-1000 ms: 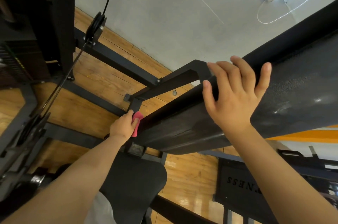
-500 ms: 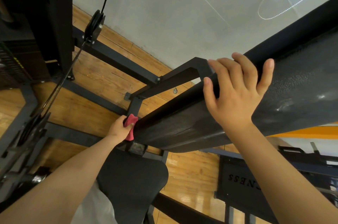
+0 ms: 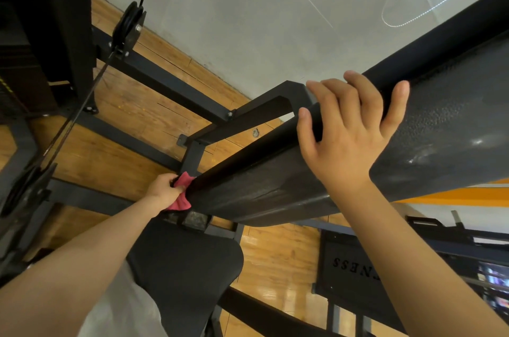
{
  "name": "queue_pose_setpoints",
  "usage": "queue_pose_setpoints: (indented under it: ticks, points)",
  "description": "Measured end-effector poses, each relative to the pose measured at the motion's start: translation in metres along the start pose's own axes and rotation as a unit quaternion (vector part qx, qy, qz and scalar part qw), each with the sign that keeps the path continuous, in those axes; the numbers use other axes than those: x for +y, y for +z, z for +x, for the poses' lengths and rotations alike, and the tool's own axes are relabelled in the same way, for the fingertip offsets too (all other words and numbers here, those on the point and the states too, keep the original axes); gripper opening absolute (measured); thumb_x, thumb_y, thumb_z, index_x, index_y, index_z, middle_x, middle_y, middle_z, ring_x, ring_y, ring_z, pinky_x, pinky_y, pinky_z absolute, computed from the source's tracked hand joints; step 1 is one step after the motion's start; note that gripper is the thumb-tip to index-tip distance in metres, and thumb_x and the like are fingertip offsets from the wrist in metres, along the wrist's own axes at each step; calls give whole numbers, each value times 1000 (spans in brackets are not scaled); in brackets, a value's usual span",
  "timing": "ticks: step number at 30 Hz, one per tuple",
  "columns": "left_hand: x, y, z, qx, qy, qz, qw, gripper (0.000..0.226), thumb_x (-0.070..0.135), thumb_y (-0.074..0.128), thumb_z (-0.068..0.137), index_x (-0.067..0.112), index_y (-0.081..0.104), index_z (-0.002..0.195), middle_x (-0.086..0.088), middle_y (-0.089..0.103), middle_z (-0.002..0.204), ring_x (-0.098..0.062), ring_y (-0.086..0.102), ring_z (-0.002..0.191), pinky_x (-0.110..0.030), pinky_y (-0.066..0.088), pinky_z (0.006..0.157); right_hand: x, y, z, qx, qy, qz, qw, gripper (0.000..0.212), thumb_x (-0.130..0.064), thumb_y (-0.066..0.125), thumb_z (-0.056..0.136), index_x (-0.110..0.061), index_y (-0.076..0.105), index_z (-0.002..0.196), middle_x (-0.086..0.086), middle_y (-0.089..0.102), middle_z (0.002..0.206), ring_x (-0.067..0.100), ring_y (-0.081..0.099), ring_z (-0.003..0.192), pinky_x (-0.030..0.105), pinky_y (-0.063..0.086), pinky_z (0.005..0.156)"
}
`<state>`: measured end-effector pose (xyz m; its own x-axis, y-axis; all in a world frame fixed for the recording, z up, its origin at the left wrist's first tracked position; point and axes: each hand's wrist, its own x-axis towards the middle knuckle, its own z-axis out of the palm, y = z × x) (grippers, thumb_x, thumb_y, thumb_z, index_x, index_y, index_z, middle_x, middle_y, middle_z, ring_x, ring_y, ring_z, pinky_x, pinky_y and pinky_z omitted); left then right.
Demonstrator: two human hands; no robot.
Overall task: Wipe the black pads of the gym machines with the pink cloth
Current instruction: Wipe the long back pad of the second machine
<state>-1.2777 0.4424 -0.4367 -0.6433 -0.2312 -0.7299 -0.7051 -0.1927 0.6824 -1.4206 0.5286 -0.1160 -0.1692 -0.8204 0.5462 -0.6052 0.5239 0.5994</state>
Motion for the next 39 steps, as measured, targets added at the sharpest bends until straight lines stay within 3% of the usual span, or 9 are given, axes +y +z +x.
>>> queue_pose_setpoints:
  ticks: [3,9,14,17,22,29,33,39]
  points:
    - [17,-5,-2,2,4,22,1000,6,13,60,92,14,62,97,-8,65,95,-26,63,93,-41,51,84,0,1,0,6,0,2,1000,27,-30,59,88,-16,71,107,0,70,101,19,49,117,39,4,118]
    - [57,1,-23,39,47,29,998,6,14,62,91,14,63,97,0,62,86,-16,58,80,-21,41,61,-1,2,-1,8,2,2,1000,27,-31,60,88,-16,71,107,1,70,101,20,50,117,39,5,118]
    - [72,8,-33,72,43,-61,995,12,20,64,90,15,60,101,-2,62,94,-17,59,85,-21,40,59,1,2,-1,11,-6,2,1000,27,-31,59,88,-16,70,107,1,70,101,19,49,117,39,5,118]
    - [60,0,-27,95,34,-56,993,12,16,63,90,14,60,102,-4,62,95,-21,60,88,-27,45,69,1,3,0,13,-8,0,1000,27,-31,60,88,-16,71,107,1,71,101,19,49,117,38,5,118]
    - [16,2,-18,74,-61,-36,995,14,18,64,90,13,63,104,-11,65,103,-27,61,93,-40,50,82,1,5,-2,20,-7,-3,1000,27,-31,59,88,-16,71,107,0,71,101,20,50,116,38,5,118]
    - [31,5,-24,64,-23,-1,998,13,17,62,91,13,66,103,-7,66,96,-27,64,94,-40,53,83,1,7,-1,33,-8,-5,999,26,-31,62,86,-16,71,105,1,71,98,20,51,114,39,7,118]
    - [49,7,-33,72,-1,8,997,18,16,61,91,14,66,109,-6,67,100,-25,63,93,-32,50,72,0,7,-1,22,-6,-2,1000,27,-31,60,87,-16,70,106,1,70,99,20,51,115,39,7,118]
    - [73,5,-51,73,8,-39,997,21,14,64,89,13,66,110,-6,66,101,-25,62,96,-31,47,71,-1,3,-1,-14,-4,3,1000,29,-33,58,88,-16,69,109,0,69,102,19,48,117,39,6,118]
